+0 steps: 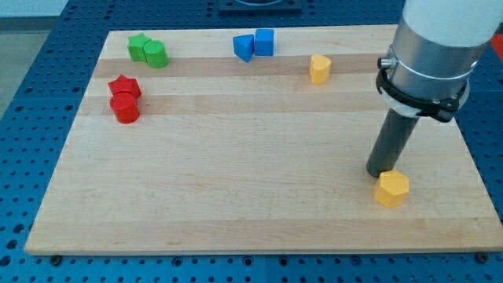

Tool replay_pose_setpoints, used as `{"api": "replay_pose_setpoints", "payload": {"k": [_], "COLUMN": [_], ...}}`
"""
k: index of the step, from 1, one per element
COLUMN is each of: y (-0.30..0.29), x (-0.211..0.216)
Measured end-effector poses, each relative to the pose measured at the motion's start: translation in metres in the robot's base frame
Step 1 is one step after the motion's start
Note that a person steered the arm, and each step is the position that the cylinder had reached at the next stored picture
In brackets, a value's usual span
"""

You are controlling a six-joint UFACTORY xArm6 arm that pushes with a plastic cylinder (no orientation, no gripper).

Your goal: Slide the yellow heart into the yellow hexagon

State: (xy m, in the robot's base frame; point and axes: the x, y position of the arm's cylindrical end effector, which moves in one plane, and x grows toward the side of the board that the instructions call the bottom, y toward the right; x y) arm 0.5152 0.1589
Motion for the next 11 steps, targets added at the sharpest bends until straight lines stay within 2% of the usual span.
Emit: {"api": "replay_pose_setpoints", "payload": {"k": [6,8,11], "y": [0.001,-0.023,-0.063], "x": [-0.22,-0.243,-0.224]}}
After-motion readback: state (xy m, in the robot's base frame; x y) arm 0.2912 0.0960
